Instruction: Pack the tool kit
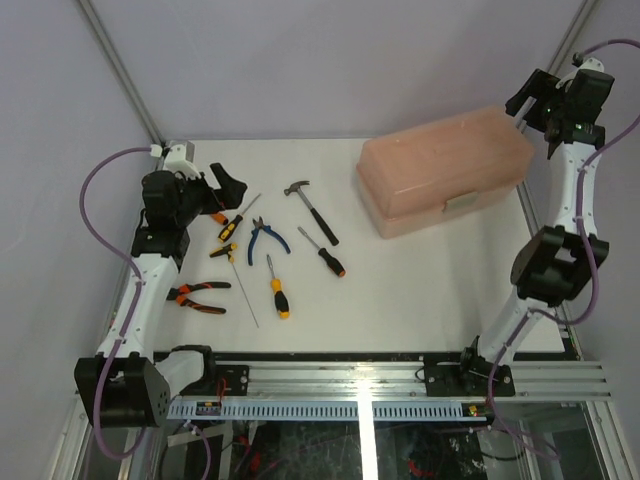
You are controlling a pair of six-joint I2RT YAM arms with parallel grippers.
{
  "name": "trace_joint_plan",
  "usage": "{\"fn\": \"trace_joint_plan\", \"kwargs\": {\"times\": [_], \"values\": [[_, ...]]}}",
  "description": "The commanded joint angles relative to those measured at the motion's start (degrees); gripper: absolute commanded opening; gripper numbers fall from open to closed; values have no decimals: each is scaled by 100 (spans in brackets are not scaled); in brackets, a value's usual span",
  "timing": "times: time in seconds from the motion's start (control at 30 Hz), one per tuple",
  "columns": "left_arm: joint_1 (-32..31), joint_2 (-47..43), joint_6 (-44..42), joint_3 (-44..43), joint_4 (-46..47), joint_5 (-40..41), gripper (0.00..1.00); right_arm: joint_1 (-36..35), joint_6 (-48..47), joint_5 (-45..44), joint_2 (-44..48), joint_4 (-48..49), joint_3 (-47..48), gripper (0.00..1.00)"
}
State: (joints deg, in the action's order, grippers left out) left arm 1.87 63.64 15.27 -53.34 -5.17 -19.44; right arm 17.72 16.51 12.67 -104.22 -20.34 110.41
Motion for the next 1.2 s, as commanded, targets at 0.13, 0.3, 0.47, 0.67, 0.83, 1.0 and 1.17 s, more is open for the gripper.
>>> {"fn": "trace_joint_plan", "kwargs": {"times": [0.13,0.3,0.47,0.67,0.83,1.0,1.17], "values": [[-56,-371,46,331,-434,-475,100,518,29,1465,-1857,305,2039,95],[-54,-528,-16,565,-564,-525,100,725,5,2101,-2431,1241,2235,98],[-60,-513,-1,685,-583,-589,100,817,492,2897,-3015,1434,2545,95],[-56,-340,31,508,-529,-658,100,795,407,3334,-2362,1781,778,90],[-140,-61,144,264,-406,-754,100,761,-170,3398,-1957,1195,50,89],[-342,287,187,26,-283,-812,100,614,-283,3370,-1232,1156,-694,87],[-648,743,221,-271,-102,-827,100,300,-748,3091,-312,783,-1612,87]]}}
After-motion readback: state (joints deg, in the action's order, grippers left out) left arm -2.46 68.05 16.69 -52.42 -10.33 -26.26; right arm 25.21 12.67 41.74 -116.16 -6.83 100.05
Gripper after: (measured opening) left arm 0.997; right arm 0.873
